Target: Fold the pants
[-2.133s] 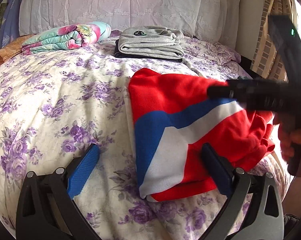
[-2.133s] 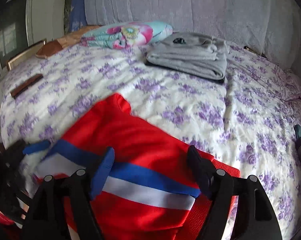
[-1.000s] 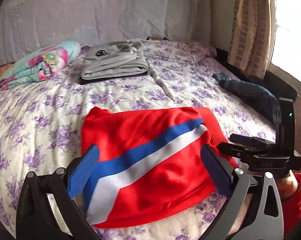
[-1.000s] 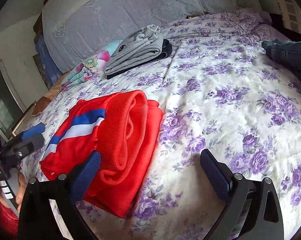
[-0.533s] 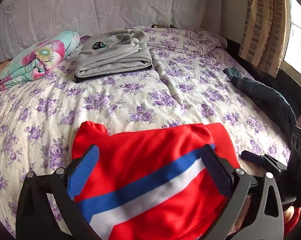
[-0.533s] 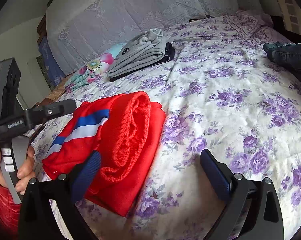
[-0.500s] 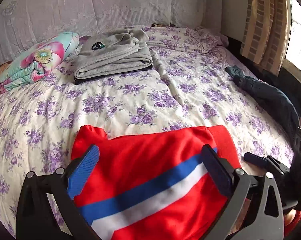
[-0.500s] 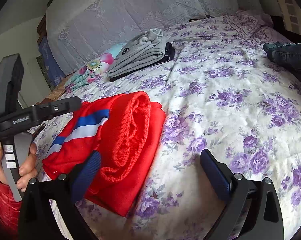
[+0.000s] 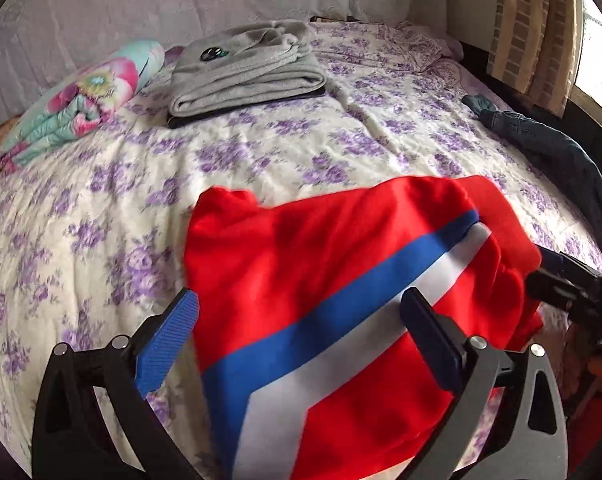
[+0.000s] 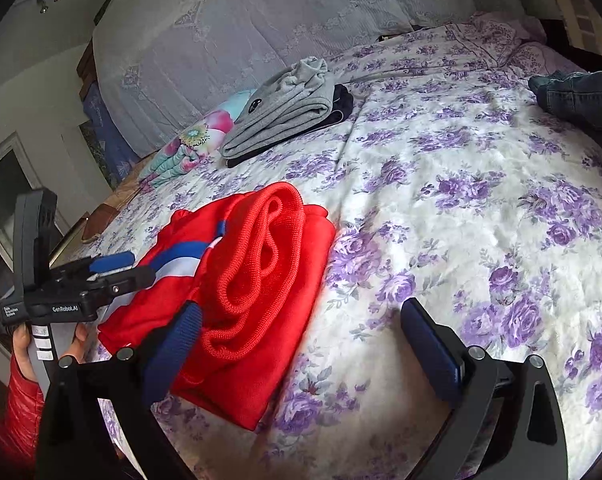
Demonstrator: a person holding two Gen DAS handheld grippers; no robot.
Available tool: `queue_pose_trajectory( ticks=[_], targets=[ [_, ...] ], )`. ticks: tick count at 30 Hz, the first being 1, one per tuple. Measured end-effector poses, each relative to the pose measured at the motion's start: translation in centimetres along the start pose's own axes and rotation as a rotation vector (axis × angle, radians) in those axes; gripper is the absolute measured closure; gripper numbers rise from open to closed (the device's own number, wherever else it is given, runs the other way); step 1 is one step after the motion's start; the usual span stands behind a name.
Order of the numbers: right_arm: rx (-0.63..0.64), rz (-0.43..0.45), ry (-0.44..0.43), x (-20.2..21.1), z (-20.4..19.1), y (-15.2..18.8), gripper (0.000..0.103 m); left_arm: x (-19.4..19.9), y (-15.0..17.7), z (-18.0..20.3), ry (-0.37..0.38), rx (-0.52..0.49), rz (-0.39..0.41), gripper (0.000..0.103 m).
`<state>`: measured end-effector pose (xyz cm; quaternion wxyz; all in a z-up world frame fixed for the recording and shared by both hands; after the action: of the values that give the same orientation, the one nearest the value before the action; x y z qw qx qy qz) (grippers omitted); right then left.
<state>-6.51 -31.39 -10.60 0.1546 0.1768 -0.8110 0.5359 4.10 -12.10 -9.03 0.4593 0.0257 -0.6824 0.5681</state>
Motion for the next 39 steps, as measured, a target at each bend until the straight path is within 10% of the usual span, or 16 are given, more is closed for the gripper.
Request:
queue_pose_trajectory(
  ticks=[6, 13, 21, 31, 39],
  targets=[
    [-0.02, -0.068, -0.029, -0.9, -0.4, -0.1, 0.003, 0.5, 3.3, -4.0, 0.253, 0.346, -0.009, 0.005],
    [-0.176, -0.143, -0.213, -3.4, -1.4, -1.4, 0.003, -0.6, 2.3, -0.6, 0.29, 0.227, -0.02, 0.005],
    [-0.332, -0.265, -0.34, -6.1, -1.4, -1.9, 0.037, -1.3, 1.6, -1.4, 0.421, 0.34, -0.043, 0.005],
    [-0.284, -0.199, -0.297, -5.8, -1.2, -1.6, 0.057, -1.5, 1.6, -0.5, 0.338, 0.287, -0.033, 0.006],
    [-0.082, -0.058, -0.166, -3.3, -3.7, -2.0, 0.072, 1.0, 0.9, -1.4, 0.144, 0.218, 0.1, 0.052]
  ],
)
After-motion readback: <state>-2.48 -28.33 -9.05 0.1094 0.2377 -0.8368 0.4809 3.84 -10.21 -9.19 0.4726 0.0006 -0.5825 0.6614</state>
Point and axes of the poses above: each gripper's, at about its wrist camera, not at the fingertips, and x roughly against the way its jaws point, z to its right, y to its underside, the point moved 9 cm from there along -x, roughly the way its jaws point, and after that the axes turned 8 degrees about z, right-handed, at the moved point
